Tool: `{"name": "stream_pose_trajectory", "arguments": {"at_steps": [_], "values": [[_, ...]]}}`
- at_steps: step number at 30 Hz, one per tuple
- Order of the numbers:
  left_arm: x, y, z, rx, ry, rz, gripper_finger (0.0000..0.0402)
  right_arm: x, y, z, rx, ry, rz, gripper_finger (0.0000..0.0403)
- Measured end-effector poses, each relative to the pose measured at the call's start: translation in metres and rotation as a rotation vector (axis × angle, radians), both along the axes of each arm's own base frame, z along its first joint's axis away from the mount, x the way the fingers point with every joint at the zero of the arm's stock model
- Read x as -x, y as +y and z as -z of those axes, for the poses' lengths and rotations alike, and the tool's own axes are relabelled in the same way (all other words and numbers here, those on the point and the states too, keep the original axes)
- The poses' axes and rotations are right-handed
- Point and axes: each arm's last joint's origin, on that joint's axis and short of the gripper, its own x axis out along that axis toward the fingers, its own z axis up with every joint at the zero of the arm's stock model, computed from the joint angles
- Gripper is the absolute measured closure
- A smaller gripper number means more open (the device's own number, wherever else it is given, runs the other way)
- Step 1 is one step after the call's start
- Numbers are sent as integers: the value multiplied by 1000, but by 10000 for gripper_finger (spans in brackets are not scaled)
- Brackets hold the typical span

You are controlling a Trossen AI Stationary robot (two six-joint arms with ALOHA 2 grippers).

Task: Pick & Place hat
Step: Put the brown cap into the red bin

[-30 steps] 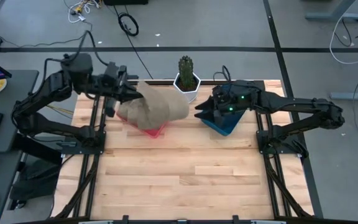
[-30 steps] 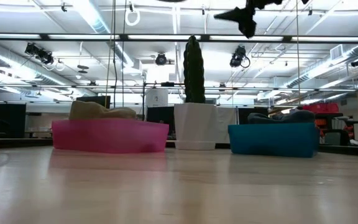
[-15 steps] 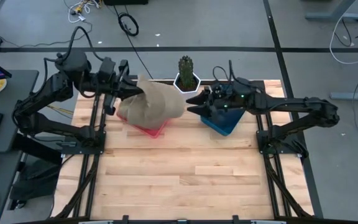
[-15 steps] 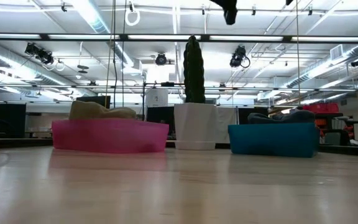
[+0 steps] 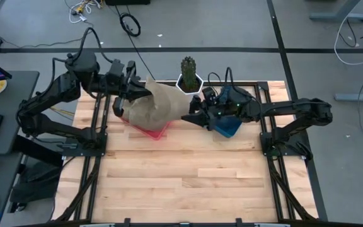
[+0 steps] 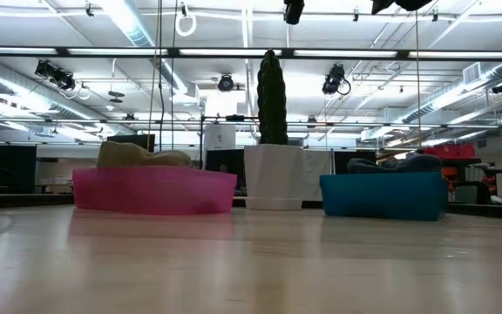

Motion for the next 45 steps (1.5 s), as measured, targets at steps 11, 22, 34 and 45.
{"name": "stream_pose_trajectory", "arguments": {"at_steps": [11, 22, 34, 45], "values": [[-4, 3, 2, -57, 3, -76, 399, 0, 7, -3, 40, -47, -37, 302], [10, 3, -5, -76, -31, -165, 300, 7, 5, -8, 52, -46, -87, 394], [57, -3, -18, 147, -99, -203, 174, 33, 3, -32, 129, -118, -78, 394], [21, 3, 1, 400, 64, -143, 116, 35, 3, -37, 140, -173, -91, 394]]}}
